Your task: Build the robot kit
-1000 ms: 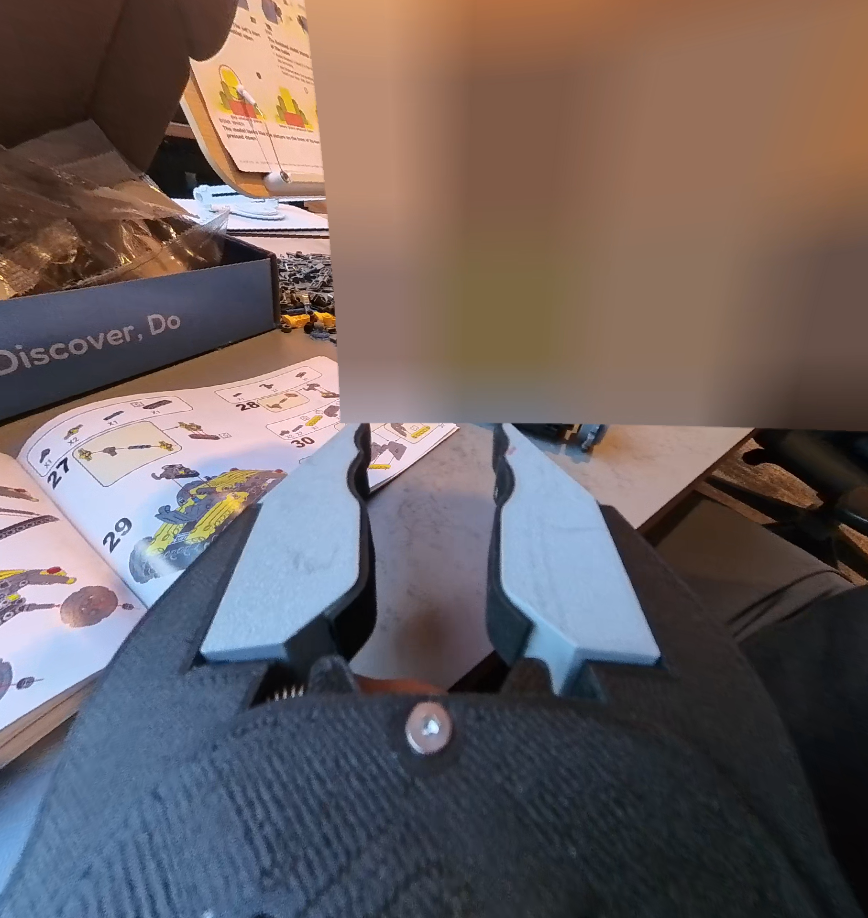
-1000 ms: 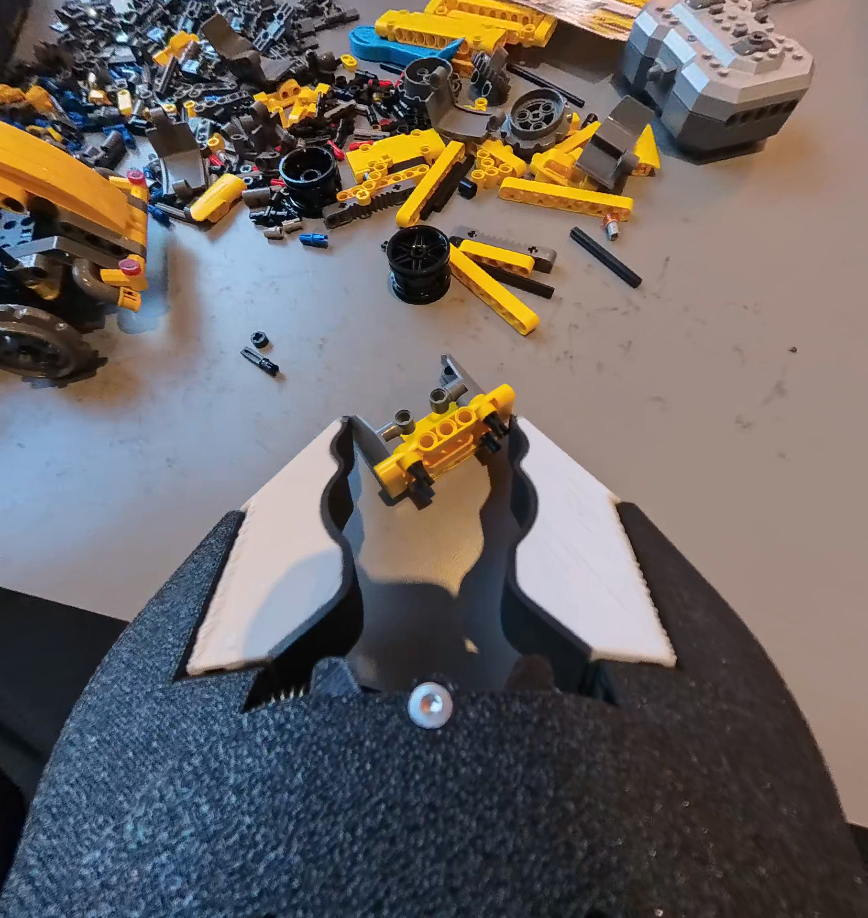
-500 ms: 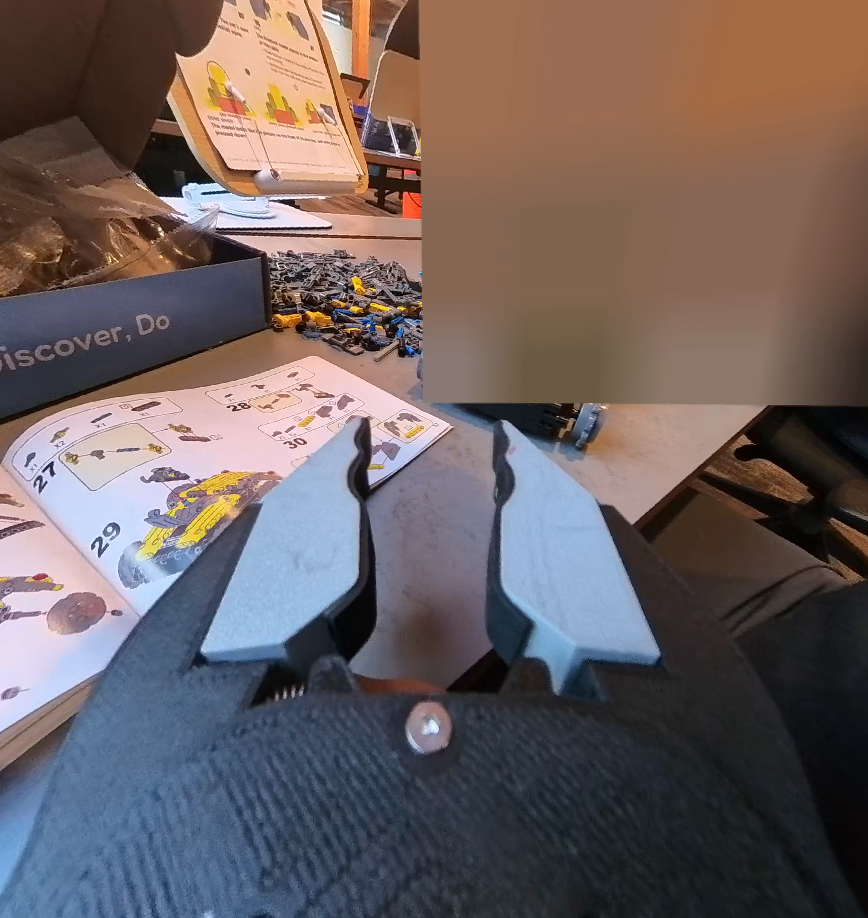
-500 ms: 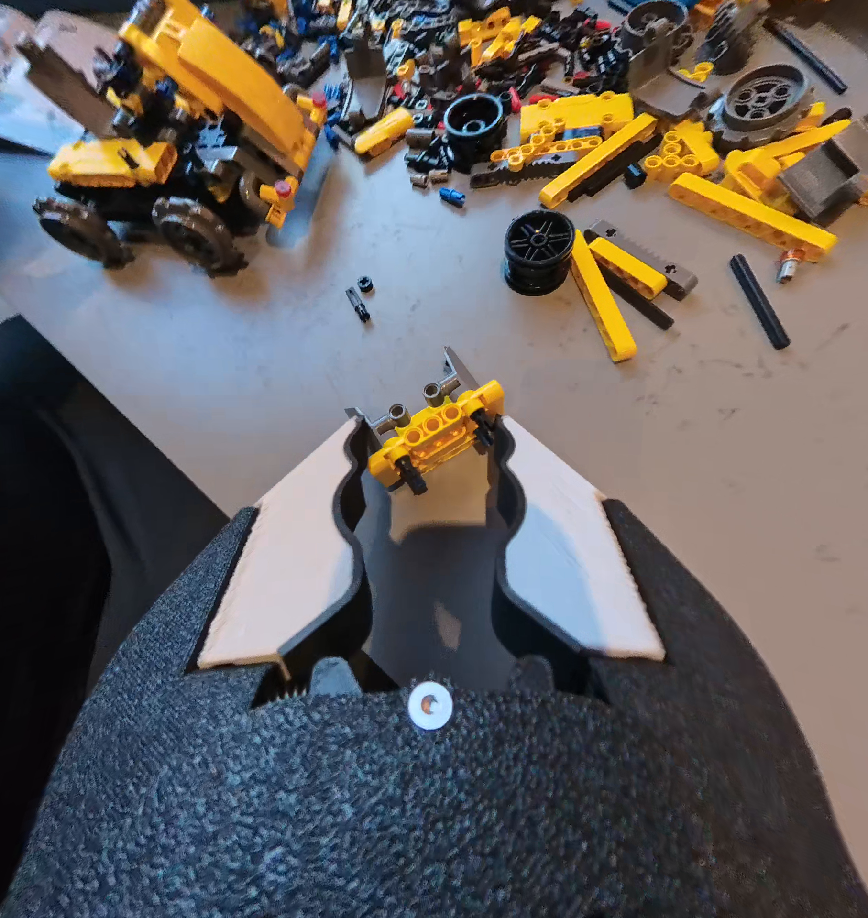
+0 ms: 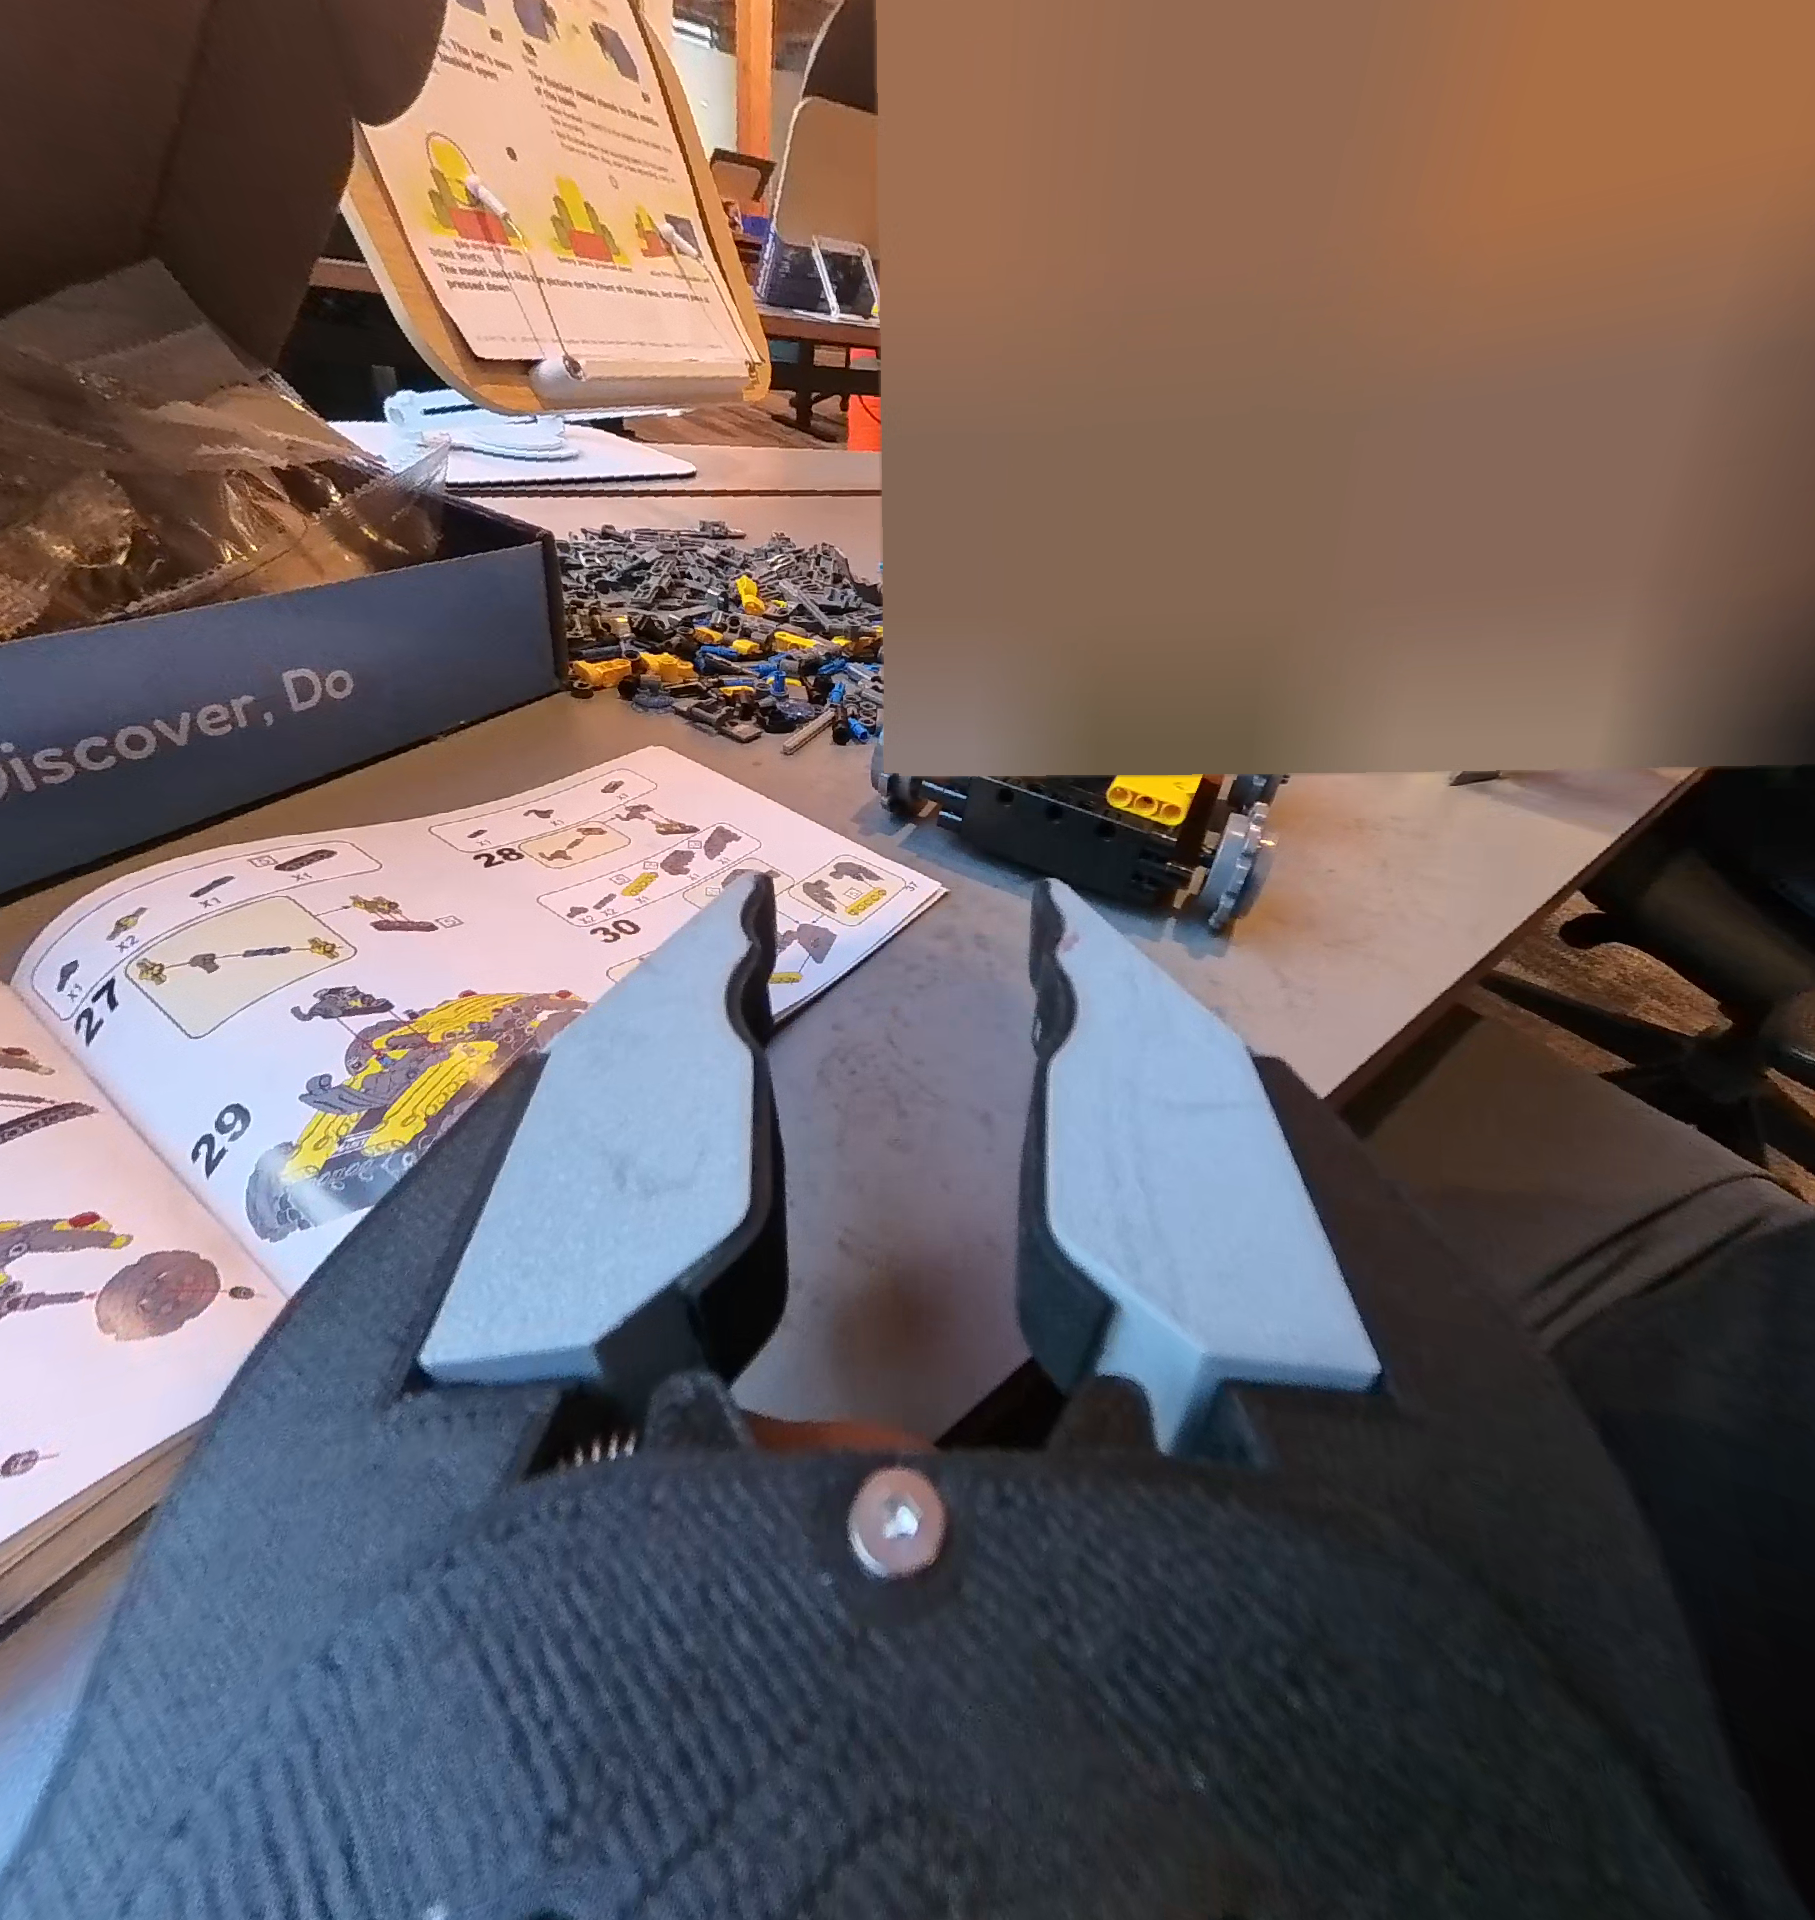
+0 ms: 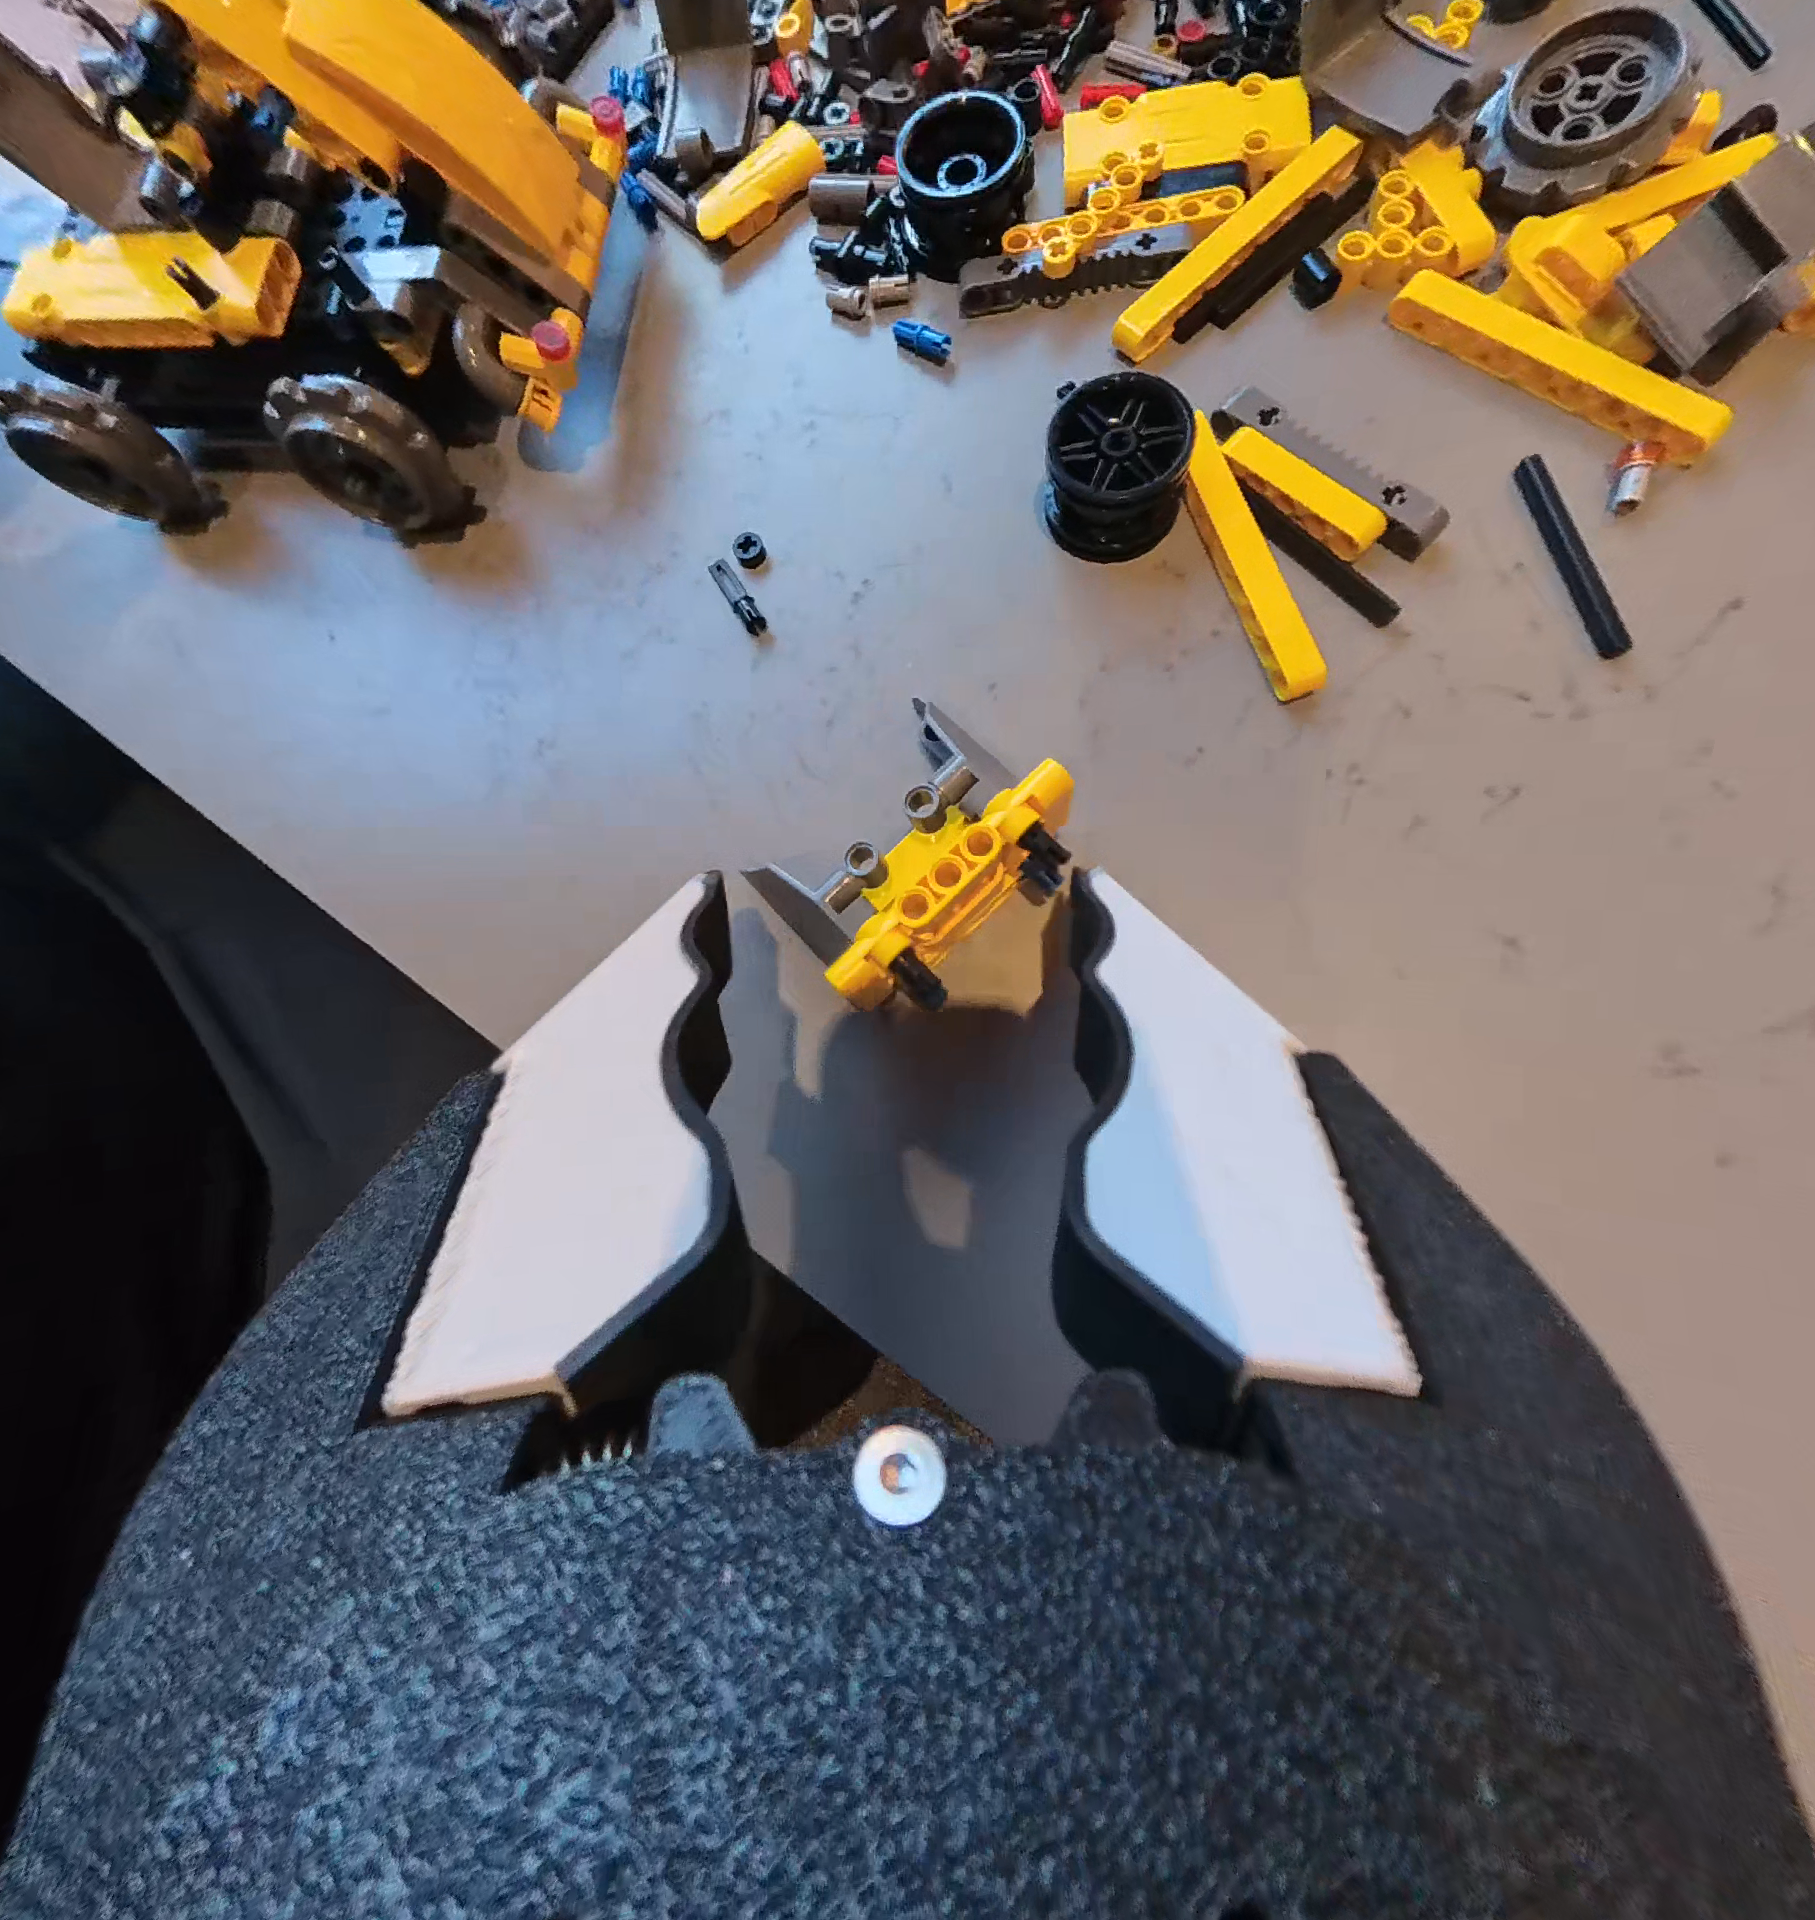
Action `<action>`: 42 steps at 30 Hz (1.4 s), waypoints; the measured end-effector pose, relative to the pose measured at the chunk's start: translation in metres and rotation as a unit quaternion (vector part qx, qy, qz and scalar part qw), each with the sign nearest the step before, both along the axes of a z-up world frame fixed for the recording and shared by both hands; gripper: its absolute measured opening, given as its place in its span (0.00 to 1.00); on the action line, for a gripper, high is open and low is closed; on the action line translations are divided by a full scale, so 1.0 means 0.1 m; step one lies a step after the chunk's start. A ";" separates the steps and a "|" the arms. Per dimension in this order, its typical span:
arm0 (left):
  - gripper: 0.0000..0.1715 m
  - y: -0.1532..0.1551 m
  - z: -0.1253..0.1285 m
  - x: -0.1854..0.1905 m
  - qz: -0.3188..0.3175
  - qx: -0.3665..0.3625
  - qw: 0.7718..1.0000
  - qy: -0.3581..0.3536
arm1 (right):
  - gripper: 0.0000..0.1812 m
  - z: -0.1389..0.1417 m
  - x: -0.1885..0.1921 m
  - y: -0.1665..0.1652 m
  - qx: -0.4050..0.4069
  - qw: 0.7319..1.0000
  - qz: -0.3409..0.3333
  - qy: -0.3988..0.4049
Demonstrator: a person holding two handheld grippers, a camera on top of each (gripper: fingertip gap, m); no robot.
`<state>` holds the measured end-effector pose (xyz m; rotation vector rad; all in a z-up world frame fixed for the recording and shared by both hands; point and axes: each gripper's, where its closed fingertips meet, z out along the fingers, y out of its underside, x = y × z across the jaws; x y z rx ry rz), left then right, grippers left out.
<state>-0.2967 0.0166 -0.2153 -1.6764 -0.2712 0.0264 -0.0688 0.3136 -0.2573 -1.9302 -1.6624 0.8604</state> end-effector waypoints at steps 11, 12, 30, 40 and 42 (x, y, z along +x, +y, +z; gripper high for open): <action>0.28 -0.01 0.00 -0.01 0.001 0.001 1.000 -0.003 | 0.30 -0.19 0.01 -0.03 0.049 0.987 0.124 -0.087; 0.28 -0.01 0.00 -0.01 0.001 0.001 1.000 -0.002 | 0.29 -0.20 0.01 -0.03 0.053 0.984 0.140 -0.095; 0.28 -0.02 0.01 -0.03 0.001 0.005 1.000 -0.007 | 0.35 -0.14 0.02 0.10 0.092 0.979 0.159 -0.089; 0.28 -0.01 0.01 -0.03 0.002 0.004 1.000 -0.005 | 0.42 -0.12 0.00 0.05 0.064 0.994 0.037 -0.078; 0.28 -0.01 0.01 -0.03 0.002 0.004 1.000 -0.005 | 0.42 -0.11 -0.04 0.05 0.057 0.996 0.017 -0.066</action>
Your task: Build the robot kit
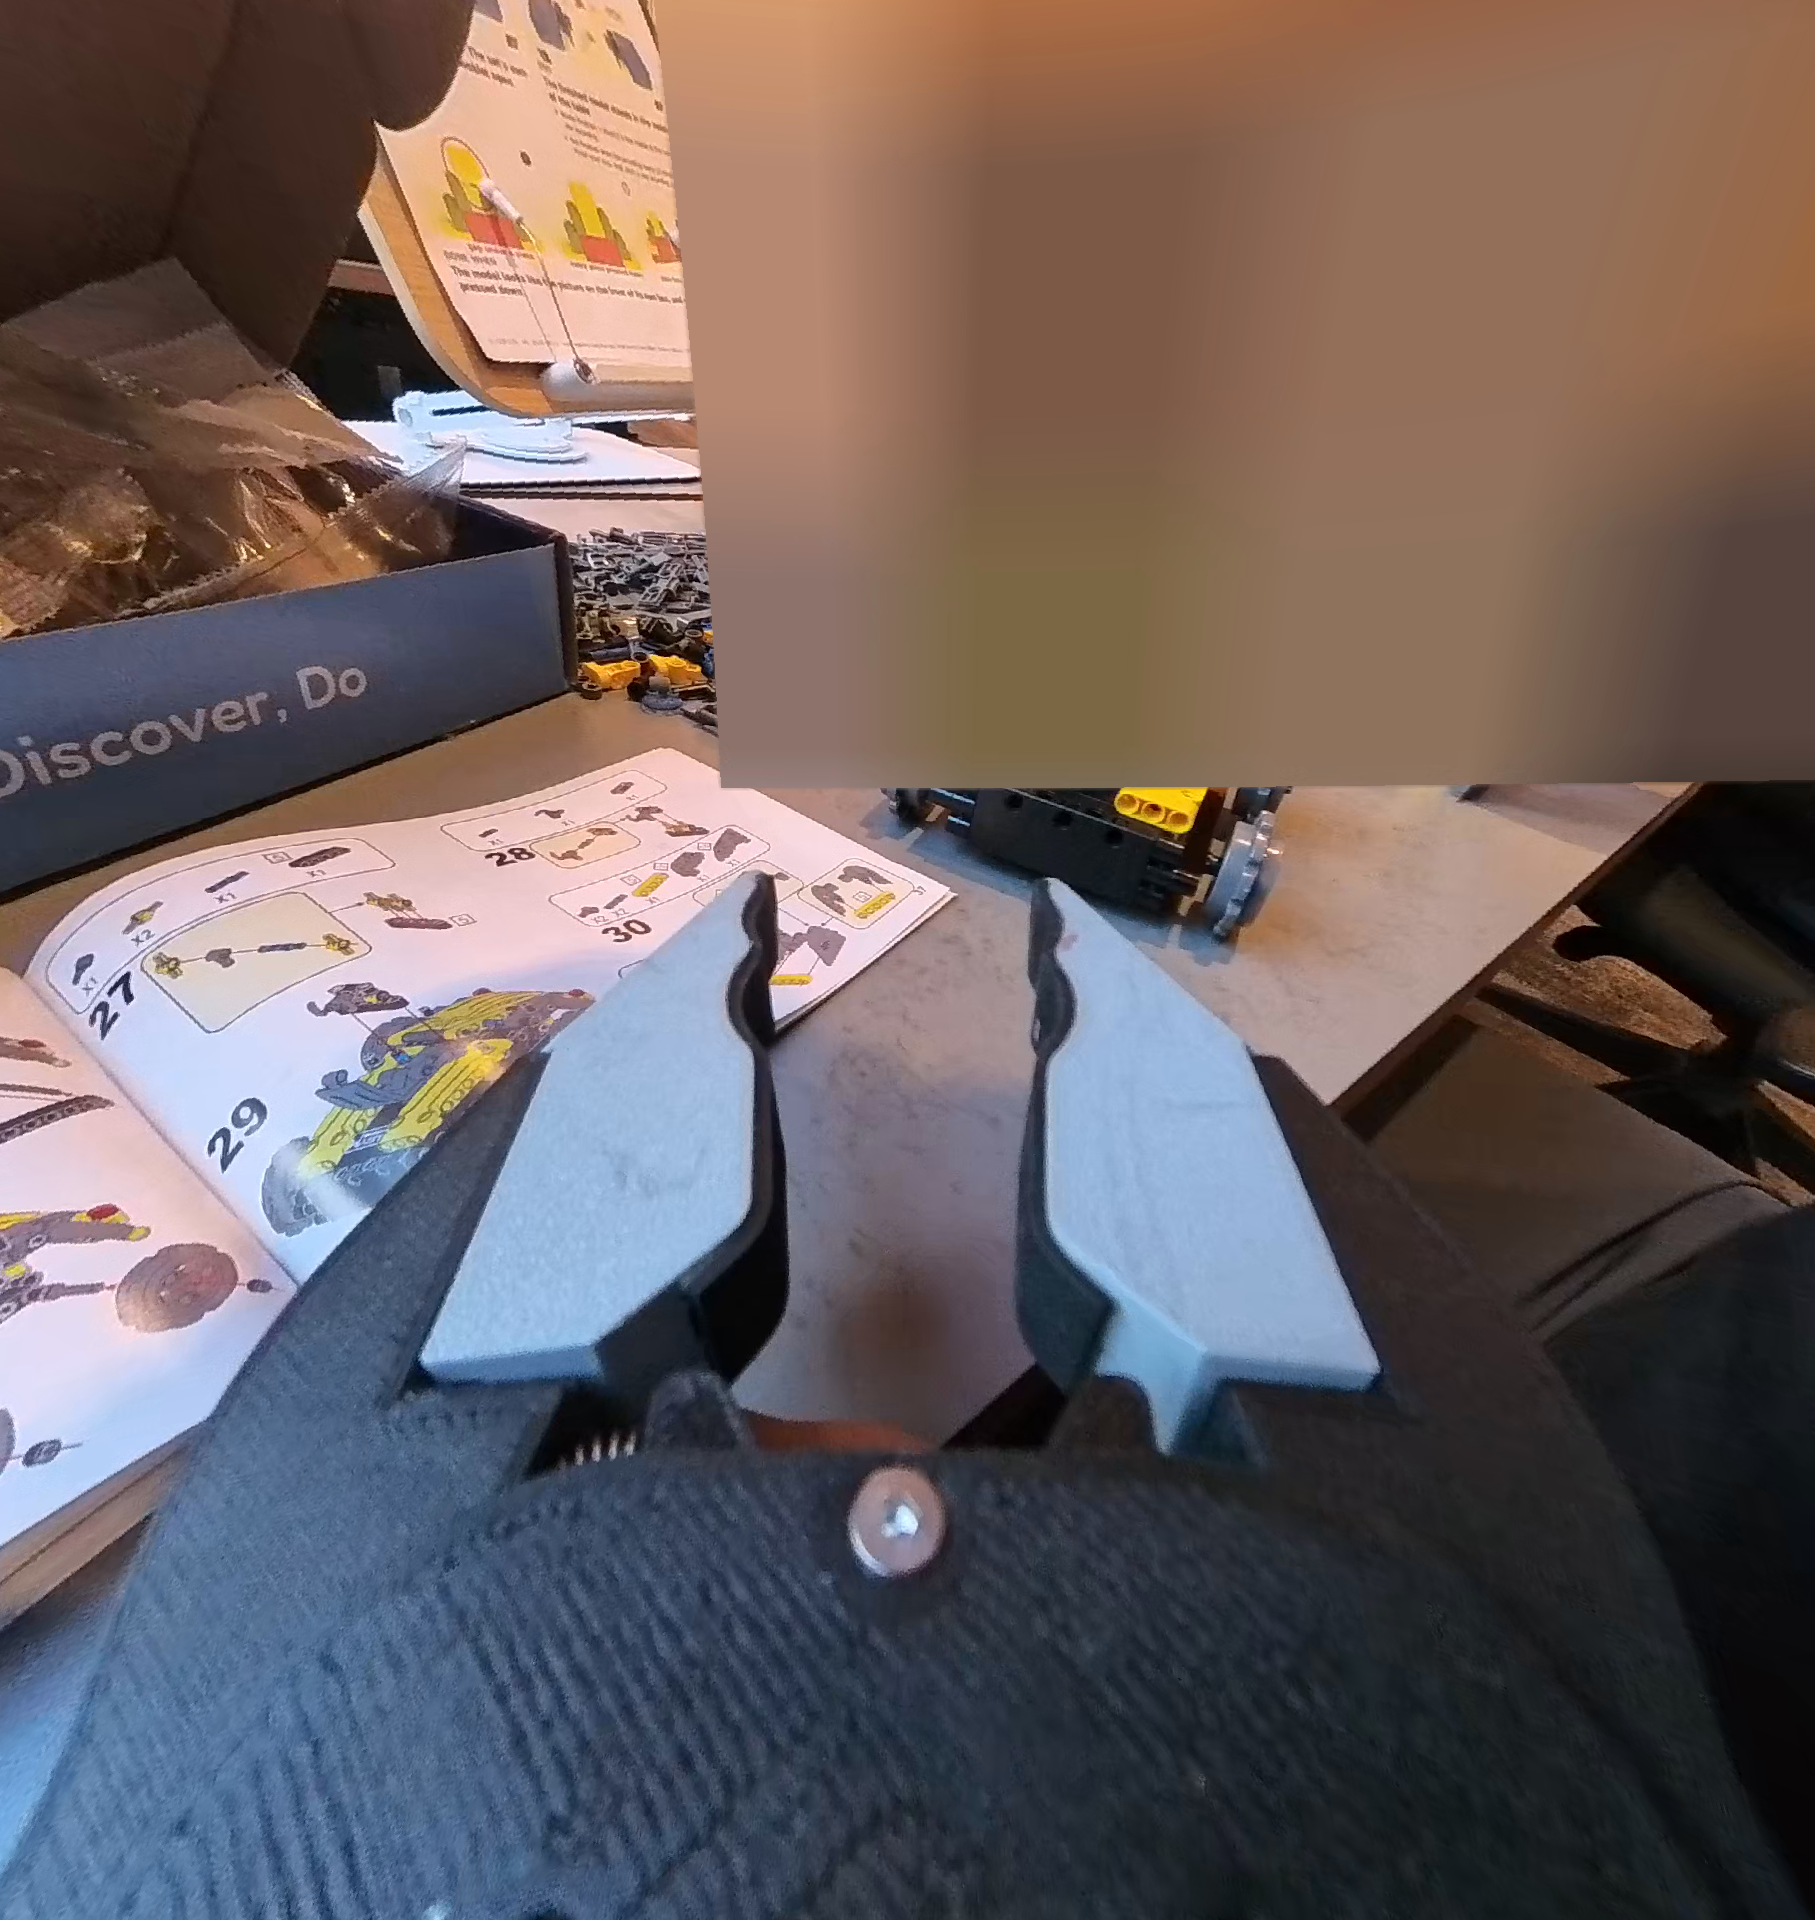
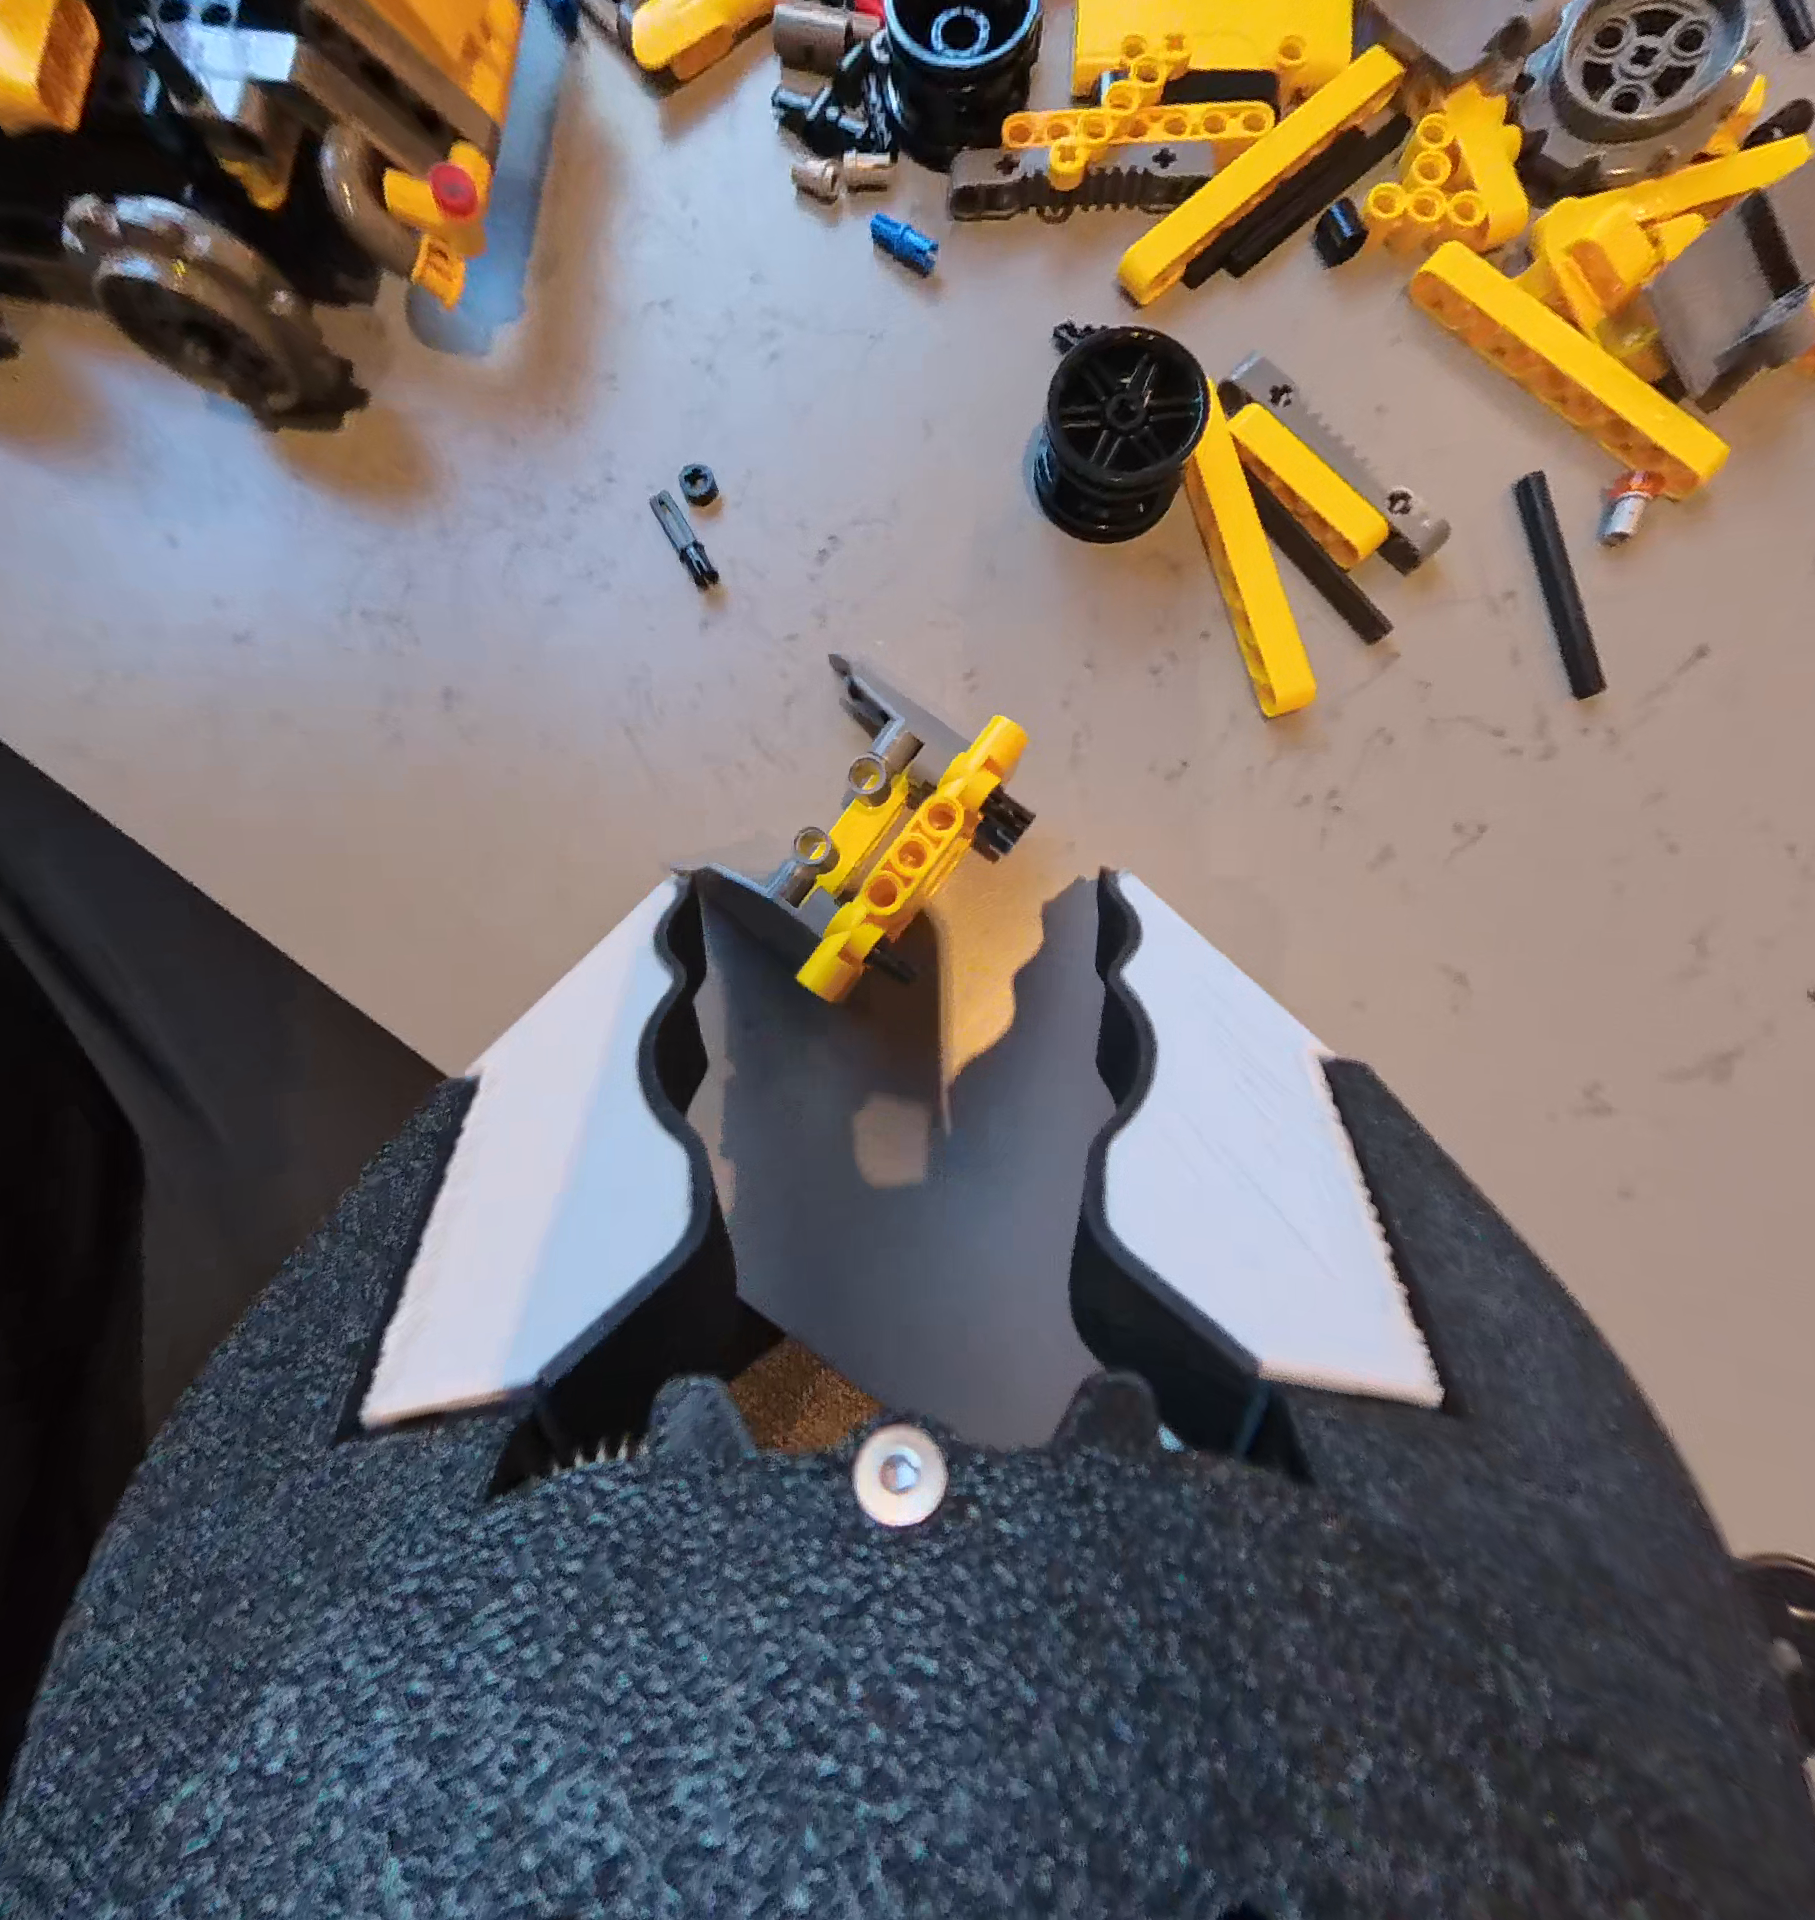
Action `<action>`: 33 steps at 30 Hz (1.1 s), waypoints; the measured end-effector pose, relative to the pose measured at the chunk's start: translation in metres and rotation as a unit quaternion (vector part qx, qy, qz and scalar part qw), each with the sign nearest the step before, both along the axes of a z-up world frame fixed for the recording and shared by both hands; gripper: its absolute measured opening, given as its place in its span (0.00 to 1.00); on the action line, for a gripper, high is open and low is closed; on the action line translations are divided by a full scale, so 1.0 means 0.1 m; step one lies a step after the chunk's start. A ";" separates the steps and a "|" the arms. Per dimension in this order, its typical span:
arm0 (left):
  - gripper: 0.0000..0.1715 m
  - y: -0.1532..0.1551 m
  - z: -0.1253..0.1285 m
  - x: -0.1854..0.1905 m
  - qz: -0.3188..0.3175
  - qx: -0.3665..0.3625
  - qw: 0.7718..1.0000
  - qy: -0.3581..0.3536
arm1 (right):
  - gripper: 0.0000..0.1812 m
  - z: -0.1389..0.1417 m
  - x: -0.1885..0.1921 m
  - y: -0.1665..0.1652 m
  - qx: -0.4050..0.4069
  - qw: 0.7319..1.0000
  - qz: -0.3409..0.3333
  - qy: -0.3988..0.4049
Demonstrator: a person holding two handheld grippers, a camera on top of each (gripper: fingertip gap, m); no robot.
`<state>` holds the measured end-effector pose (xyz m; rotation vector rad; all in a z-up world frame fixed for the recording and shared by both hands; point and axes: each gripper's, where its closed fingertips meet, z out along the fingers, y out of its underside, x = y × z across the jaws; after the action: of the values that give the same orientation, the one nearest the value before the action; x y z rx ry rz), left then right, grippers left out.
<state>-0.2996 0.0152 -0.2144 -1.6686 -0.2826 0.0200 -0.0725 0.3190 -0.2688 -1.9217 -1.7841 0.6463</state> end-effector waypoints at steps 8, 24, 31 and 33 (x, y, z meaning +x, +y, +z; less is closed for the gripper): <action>0.28 -0.01 0.00 -0.01 0.001 0.001 1.000 -0.002 | 0.40 -0.11 0.11 0.18 0.027 0.999 0.002 -0.037; 0.28 0.00 0.00 0.01 -0.003 0.001 1.000 -0.005 | 0.42 0.08 0.08 0.02 -0.028 0.998 -0.053 0.030; 0.28 0.00 0.00 0.01 -0.003 0.000 1.000 -0.005 | 0.38 0.03 0.07 0.12 -0.023 0.996 -0.087 0.019; 0.27 0.00 0.00 0.02 -0.005 0.001 1.000 -0.006 | 0.36 0.03 0.12 0.19 -0.006 0.996 -0.093 0.013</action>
<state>-0.2976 0.0155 -0.2146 -1.6694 -0.2824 0.0029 -0.0609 0.3375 -0.2659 -2.0478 -1.5642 0.6138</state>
